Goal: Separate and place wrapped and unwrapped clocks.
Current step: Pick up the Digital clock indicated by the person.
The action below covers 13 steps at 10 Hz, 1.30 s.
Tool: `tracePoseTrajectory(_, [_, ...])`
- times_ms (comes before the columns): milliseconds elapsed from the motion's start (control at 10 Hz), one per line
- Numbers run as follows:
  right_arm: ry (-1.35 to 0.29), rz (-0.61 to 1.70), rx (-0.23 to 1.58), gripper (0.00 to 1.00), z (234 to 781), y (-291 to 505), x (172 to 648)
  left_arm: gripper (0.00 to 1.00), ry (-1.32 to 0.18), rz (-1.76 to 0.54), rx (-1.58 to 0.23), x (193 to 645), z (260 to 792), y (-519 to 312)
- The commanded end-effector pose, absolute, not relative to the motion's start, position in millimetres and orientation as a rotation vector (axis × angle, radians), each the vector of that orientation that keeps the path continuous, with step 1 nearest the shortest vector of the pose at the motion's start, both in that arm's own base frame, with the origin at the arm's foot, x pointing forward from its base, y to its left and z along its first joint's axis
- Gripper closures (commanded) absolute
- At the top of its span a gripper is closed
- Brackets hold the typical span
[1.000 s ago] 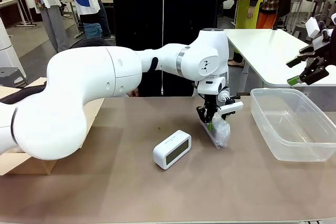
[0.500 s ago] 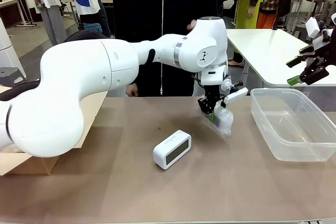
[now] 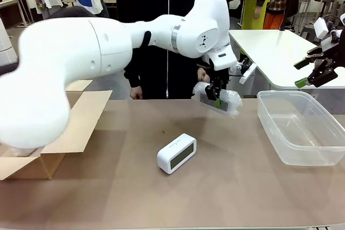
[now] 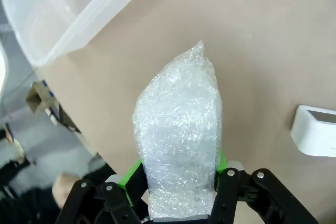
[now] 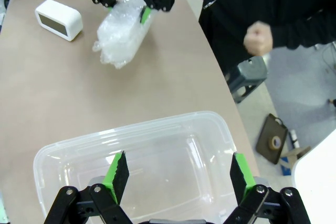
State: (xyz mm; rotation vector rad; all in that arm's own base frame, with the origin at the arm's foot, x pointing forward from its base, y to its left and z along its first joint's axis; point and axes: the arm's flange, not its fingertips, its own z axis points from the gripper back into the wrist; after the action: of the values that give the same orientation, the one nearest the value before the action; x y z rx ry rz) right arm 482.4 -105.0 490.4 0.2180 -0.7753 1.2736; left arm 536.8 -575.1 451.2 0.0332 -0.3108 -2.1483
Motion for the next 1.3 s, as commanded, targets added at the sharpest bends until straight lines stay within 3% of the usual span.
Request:
tracePoseTrajectory(0, [-0.778,1.283,0.218,0.0,490.4,-105.4,482.0,0.86,-0.314,-2.033,0.05,479.3,454.8,-512.3])
tracePoseTrajectory(100, [-0.778,1.283,0.218,0.0,490.4,-105.4,482.0,0.66,-0.333,-1.983,0.045,470.9,461.2,-496.7])
tracePoseTrajectory(200, [-0.778,1.283,0.218,0.0,490.4,-105.4,482.0,1.0,-0.343,-1.948,0.035,464.9,464.7,-484.1])
tracePoseTrajectory(300, [-0.778,1.283,0.218,0.0,490.4,-105.4,482.0,0.66,-0.353,-1.912,0.039,457.8,468.2,-468.6])
tracePoseTrajectory(400, [-0.778,1.283,0.218,0.0,490.4,-105.4,482.0,1.0,-0.384,-1.877,0.045,450.1,471.5,-452.5])
tracePoseTrajectory(500, [-0.778,1.283,0.218,0.0,490.4,-105.4,482.0,0.86,-0.416,-1.855,0.039,445.5,471.3,-438.4])
tracePoseTrajectory(600, [-0.778,1.283,0.218,0.0,490.4,-105.4,482.0,1.0,-0.432,-1.844,0.034,442.1,469.0,-429.8])
tracePoseTrajectory(800, [-0.778,1.283,0.218,0.0,490.4,-105.4,482.0,1.0,-0.446,-1.839,0.027,438.9,463.4,-422.8])
tracePoseTrajectory(900, [-0.778,1.283,0.218,0.0,490.4,-105.4,482.0,0.66,-0.441,-1.877,0.002,437.7,462.6,-422.3])
tracePoseTrajectory(1200, [-0.778,1.283,0.218,0.0,490.4,-105.4,482.0,0.66,-0.413,-1.836,0.051,449.4,465.1,-431.5])
